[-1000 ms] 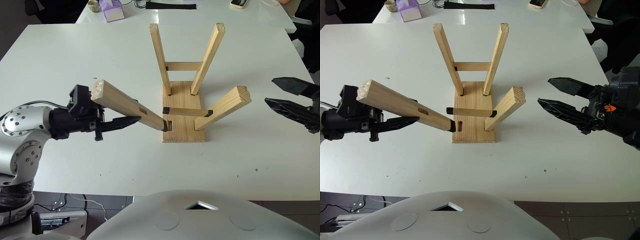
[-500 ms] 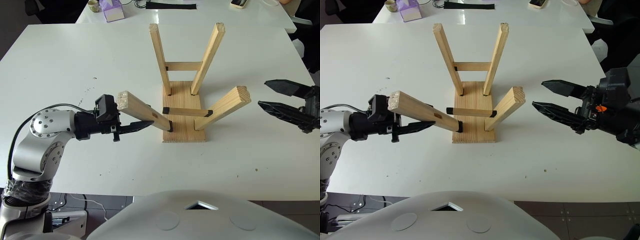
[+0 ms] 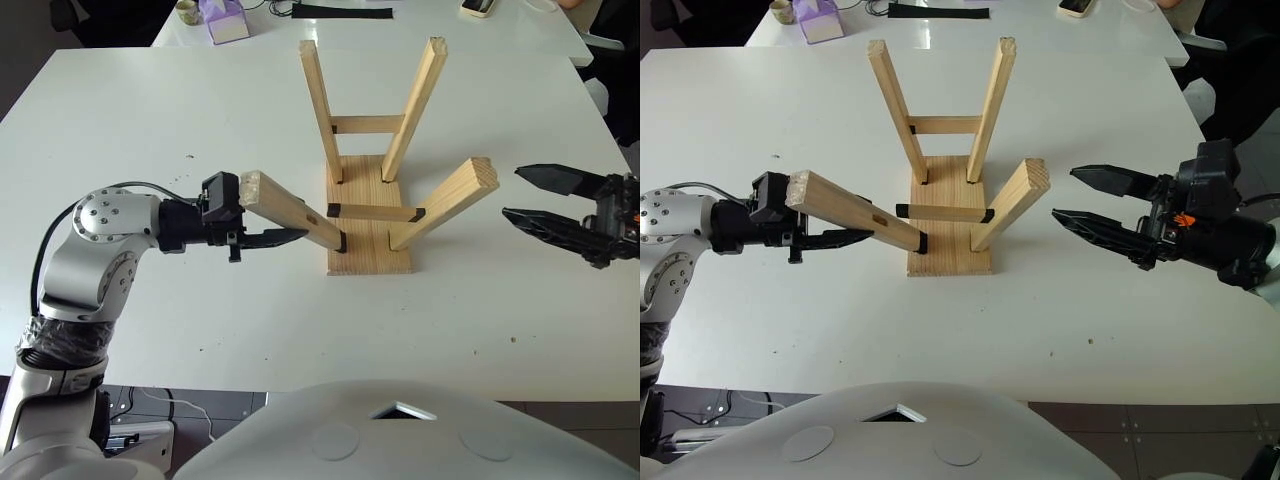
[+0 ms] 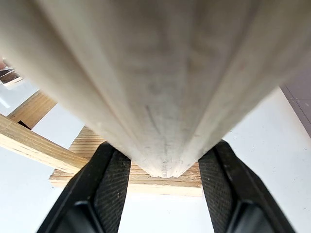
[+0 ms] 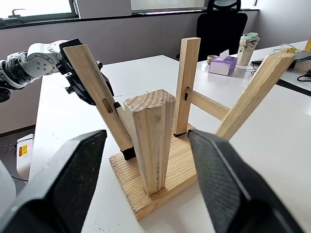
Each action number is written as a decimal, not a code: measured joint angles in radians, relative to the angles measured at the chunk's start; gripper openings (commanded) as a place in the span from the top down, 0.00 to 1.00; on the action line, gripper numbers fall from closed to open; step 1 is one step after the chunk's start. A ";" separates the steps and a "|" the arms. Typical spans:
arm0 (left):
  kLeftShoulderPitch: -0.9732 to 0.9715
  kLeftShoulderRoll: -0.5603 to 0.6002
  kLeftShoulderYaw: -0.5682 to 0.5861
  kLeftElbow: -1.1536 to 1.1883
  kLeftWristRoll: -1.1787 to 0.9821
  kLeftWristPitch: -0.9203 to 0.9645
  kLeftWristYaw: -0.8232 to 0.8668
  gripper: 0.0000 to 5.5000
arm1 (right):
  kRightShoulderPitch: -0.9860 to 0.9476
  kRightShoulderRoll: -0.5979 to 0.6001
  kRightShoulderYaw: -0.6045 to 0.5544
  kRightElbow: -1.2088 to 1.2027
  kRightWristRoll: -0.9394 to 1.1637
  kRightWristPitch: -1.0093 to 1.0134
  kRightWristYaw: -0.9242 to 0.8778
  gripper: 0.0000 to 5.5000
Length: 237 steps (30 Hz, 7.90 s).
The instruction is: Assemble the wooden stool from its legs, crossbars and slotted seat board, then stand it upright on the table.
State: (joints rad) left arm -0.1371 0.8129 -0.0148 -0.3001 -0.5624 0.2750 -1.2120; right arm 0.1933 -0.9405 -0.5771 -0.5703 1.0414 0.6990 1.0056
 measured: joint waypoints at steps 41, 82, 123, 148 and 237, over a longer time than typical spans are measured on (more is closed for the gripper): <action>-0.379 -0.032 -0.255 0.157 0.087 0.237 0.055 0.63 | -0.032 0.147 0.203 -0.177 -0.004 -0.018 -0.404 0.44; -0.422 -0.119 -0.318 -0.021 0.104 0.470 0.271 0.63 | -0.320 0.595 0.973 0.204 -0.677 -0.422 -0.842 1.00; -0.343 -0.061 -0.241 -0.083 0.071 0.477 0.274 0.53 | -0.353 0.369 0.692 -0.027 -0.761 0.081 -1.008 0.23; -0.163 -0.058 -0.076 0.405 0.352 -0.041 0.249 0.29 | 0.231 -0.057 0.668 -0.019 -0.992 -0.316 -0.372 0.23; -0.448 -0.335 -0.236 1.288 0.731 -0.724 0.716 0.45 | 0.116 0.300 0.681 0.256 -1.064 -0.479 -0.448 0.36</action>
State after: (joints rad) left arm -0.5847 0.4775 -0.2507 0.9878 0.1690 -0.4493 -0.4960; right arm 0.3093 -0.6406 0.1037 -0.3145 -0.0221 0.2201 0.5573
